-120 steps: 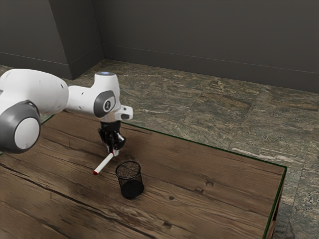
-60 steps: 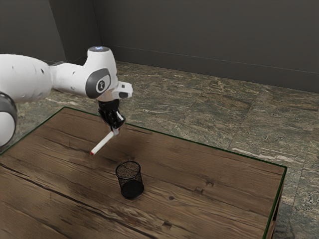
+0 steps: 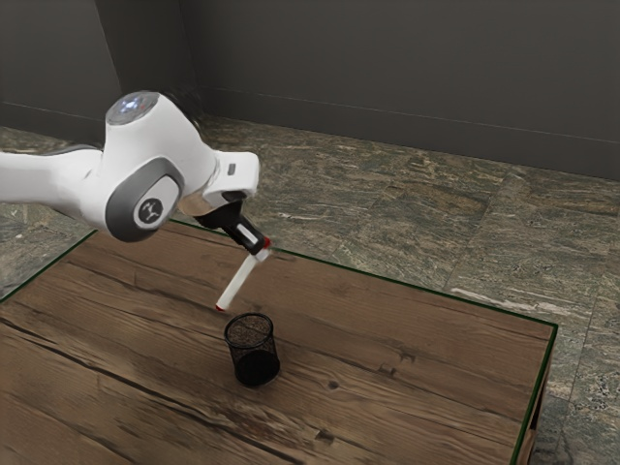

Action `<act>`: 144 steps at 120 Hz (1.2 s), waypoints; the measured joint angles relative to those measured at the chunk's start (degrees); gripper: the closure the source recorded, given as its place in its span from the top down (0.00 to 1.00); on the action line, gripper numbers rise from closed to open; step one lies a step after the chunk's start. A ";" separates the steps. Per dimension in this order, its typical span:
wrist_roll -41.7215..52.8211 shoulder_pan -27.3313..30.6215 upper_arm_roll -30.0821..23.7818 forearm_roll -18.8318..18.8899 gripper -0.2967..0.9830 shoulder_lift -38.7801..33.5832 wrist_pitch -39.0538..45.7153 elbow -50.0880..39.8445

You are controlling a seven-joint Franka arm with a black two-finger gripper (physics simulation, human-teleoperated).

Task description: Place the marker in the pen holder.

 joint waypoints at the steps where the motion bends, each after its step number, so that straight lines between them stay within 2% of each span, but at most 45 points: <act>1: -0.04 0.08 0.01 -0.05 0.15 -0.33 0.84 -0.69; 13: -0.24 -0.12 0.02 -0.69 0.15 -2.19 10.46 -6.44; 25: 0.10 -1.25 0.01 -1.45 0.15 -0.67 19.07 -8.80; 45: 1.14 -1.88 0.02 -2.64 0.15 0.80 28.06 -11.74; 84: 2.95 -4.03 0.07 -5.41 0.15 4.20 33.85 -13.50; 121: 4.21 -3.21 1.89 -6.41 0.15 2.49 36.19 -19.31; 144: 4.13 -3.54 2.17 -7.41 0.47 2.27 35.41 -19.51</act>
